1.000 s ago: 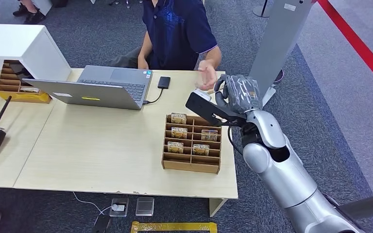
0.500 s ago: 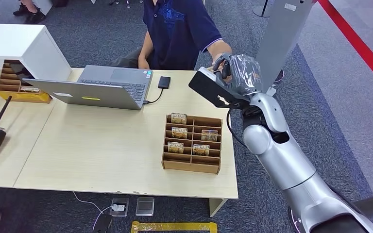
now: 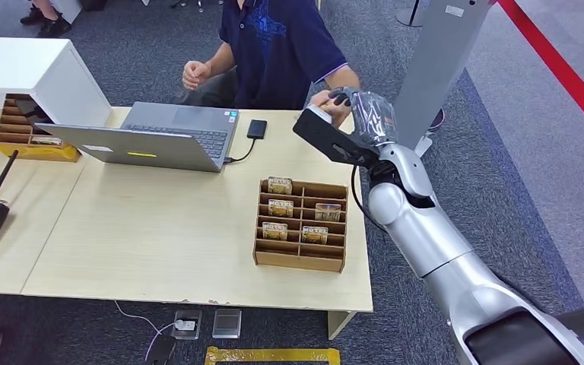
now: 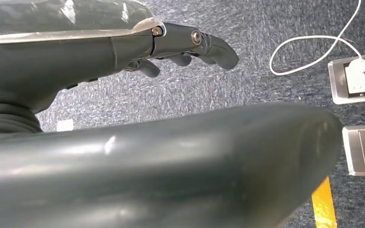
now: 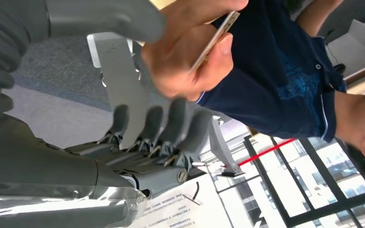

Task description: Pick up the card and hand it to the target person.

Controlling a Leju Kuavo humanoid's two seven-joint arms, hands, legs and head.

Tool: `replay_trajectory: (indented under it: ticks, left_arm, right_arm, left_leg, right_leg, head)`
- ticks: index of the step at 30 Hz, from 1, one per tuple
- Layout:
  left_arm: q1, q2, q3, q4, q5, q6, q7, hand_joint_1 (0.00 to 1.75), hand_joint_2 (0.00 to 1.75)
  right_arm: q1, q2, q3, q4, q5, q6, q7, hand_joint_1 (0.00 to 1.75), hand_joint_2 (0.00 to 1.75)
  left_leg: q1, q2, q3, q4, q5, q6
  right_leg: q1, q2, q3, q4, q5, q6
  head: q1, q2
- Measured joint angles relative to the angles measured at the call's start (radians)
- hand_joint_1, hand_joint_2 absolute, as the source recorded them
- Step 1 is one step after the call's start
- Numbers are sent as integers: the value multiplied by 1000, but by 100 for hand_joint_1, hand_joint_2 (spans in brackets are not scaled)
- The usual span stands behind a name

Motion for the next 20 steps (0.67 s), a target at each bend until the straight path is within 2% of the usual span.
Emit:
replay_trajectory:
  ticks: [2,9,13,17,20]
  left_arm:
    - [0,0,0,0,1,4,2,0,0]
    - [0,0,0,0,3,14,5,0,0]
    - [0,0,0,0,4,15,5,0,0]
    - [1,0,0,0,7,20,6,0,0]
    - [1,0,0,0,9,23,8,0,0]
  right_arm:
    - [-1,12,2,27,7,-11,-6,0,0]
    - [-2,39,3,89,11,-65,-36,0,0]
    - [1,43,-1,102,-6,-127,-73,0,175]
    - [27,43,-21,88,-65,-224,-147,0,175]
    - [51,41,-39,61,-111,-259,-179,0,175]
  left_leg:
    - [0,0,0,0,0,0]
    - [0,0,0,0,0,0]
    - [0,0,0,0,0,0]
    - [0,0,0,0,0,0]
    - [0,0,0,0,0,0]
  right_leg:
    - [0,0,0,0,0,0]
    - [0,0,0,0,0,0]
    - [0,0,0,0,0,0]
    - [0,0,0,0,0,0]
    - [0,0,0,0,0,0]
  head:
    - [0,0]
    - [0,0]
    - [0,0]
    - [0,0]
    - [0,0]
